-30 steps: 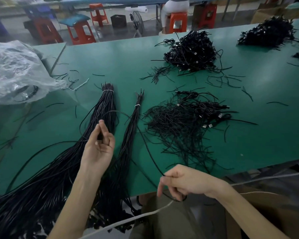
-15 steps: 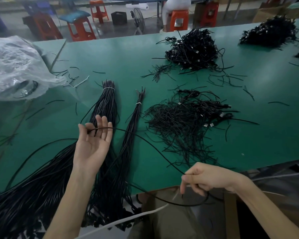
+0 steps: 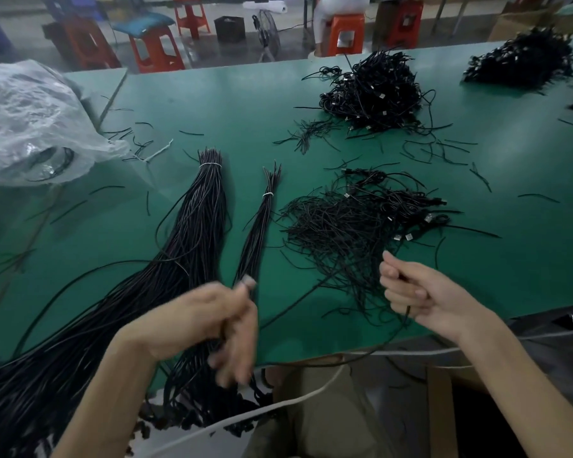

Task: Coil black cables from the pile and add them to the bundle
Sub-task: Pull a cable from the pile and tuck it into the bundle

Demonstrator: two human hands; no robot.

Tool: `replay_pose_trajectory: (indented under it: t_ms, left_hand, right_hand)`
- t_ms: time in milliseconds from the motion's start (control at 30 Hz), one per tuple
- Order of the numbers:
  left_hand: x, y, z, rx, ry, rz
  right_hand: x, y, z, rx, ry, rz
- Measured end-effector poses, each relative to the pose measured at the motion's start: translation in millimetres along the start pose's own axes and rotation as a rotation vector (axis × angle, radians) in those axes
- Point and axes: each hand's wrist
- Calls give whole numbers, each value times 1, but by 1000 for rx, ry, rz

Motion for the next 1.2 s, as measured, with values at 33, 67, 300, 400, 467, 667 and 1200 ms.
replay_pose_trajectory:
  t_ms: [33,67,300,400,467,667,1200]
  left_hand:
    - [-4,-3,2,-140,82,74]
    - [-10,-7,5,-232,160,100]
    - [-30,-12,39,-339,201,-344]
    - [-40,-11,43,-282,40,-610]
    - [-48,-9,41,-100,-84,-728]
    - [-58,-5,3,836,-509,-667]
    - [-44,-37,15,-221,67,-490]
  right_hand:
    - [-1,-5,3,-38,17,-1]
    - [-2,-12,6,-55,30,-1]
    - [12,-70,31,15,143,77]
    - [23,-102,32,232,158,93]
    - [27,-127,22,384,135,149]
    - [5,-158,-48,419,-103,304]
    - [-28,-126,-17,318,-19,102]
Point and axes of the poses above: each hand's wrist, its own x-axis away from the middle knuckle, its own y-axis out of the back of the hand, z = x × y, and after that the axes turned 4 degrees about z, right-handed
